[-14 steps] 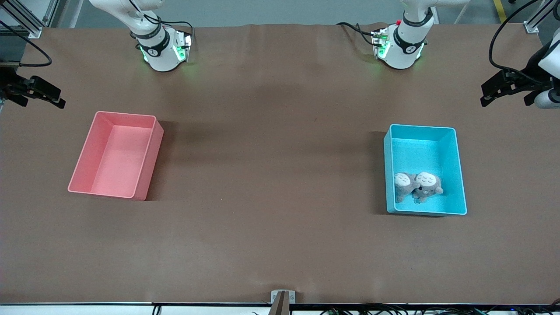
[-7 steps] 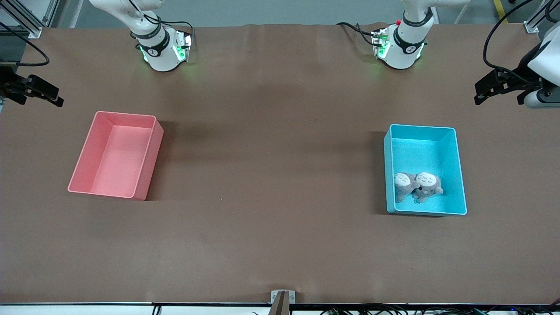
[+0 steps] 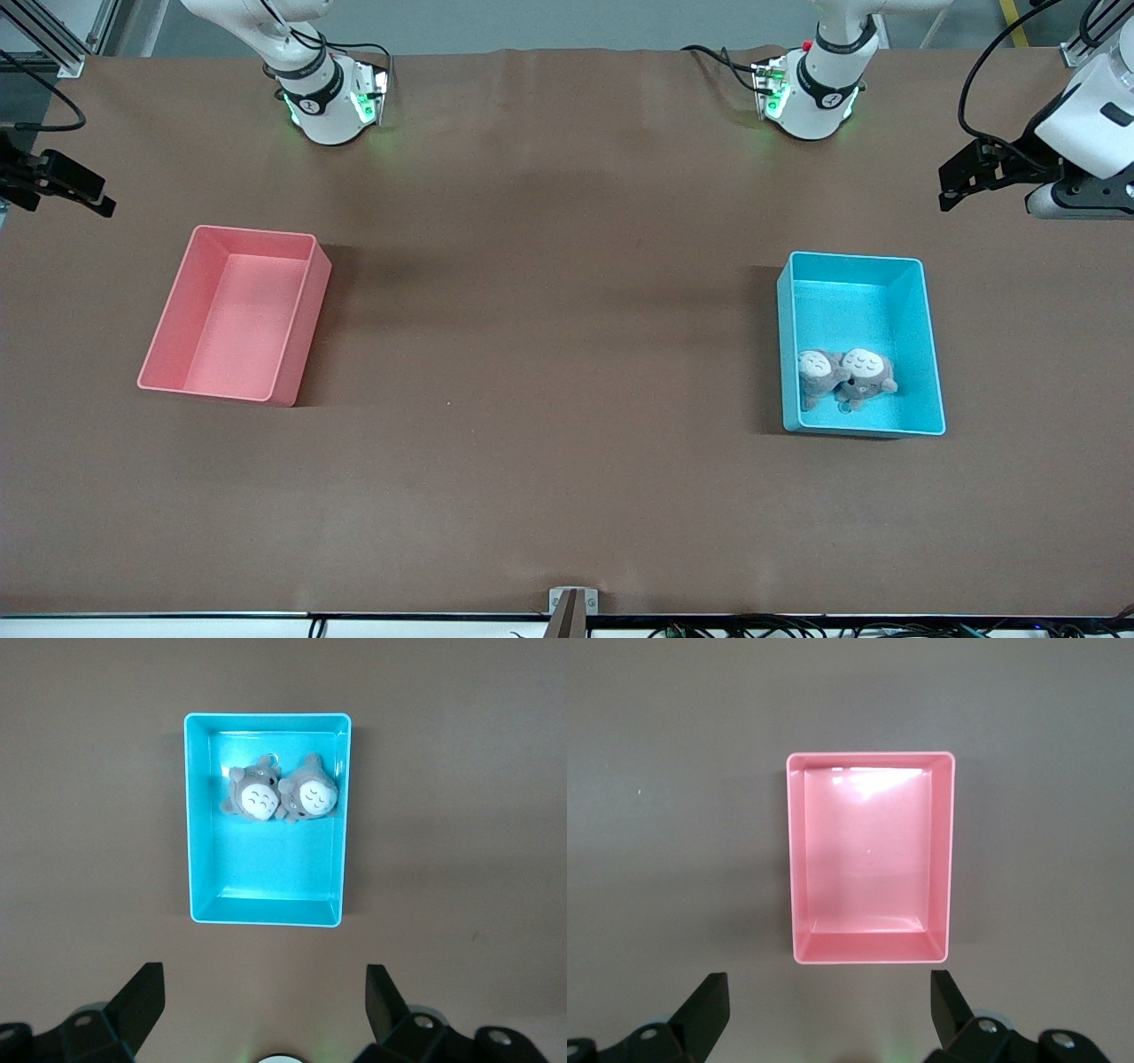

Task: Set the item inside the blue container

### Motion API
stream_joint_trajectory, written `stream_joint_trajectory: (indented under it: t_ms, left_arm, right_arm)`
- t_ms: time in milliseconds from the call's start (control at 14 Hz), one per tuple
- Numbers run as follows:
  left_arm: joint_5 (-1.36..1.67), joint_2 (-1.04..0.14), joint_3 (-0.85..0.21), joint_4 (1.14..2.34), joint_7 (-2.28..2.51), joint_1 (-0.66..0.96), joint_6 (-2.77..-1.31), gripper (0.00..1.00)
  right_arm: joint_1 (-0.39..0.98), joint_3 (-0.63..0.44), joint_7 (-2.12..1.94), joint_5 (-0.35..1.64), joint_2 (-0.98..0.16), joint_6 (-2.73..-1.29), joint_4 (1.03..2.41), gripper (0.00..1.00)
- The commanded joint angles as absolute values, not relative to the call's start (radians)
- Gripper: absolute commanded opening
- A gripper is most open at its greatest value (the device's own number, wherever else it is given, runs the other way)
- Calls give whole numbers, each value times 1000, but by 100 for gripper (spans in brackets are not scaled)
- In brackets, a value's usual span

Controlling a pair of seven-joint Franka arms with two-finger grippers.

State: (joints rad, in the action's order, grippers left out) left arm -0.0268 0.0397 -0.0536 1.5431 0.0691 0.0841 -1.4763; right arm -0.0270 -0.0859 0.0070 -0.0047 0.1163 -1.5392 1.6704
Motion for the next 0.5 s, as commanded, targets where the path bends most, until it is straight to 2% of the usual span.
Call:
stream_joint_trajectory:
  t_ms: [0, 427]
  left_arm:
    - [3, 57, -55, 1554, 68, 81, -1483, 100]
    - [20, 46, -48, 1539, 81, 69, -1483, 100]
  right_arm:
    - [-54, -77, 0, -12, 140, -1555, 1678, 100]
    - [-55, -77, 0, -12, 140, -1555, 1677, 100]
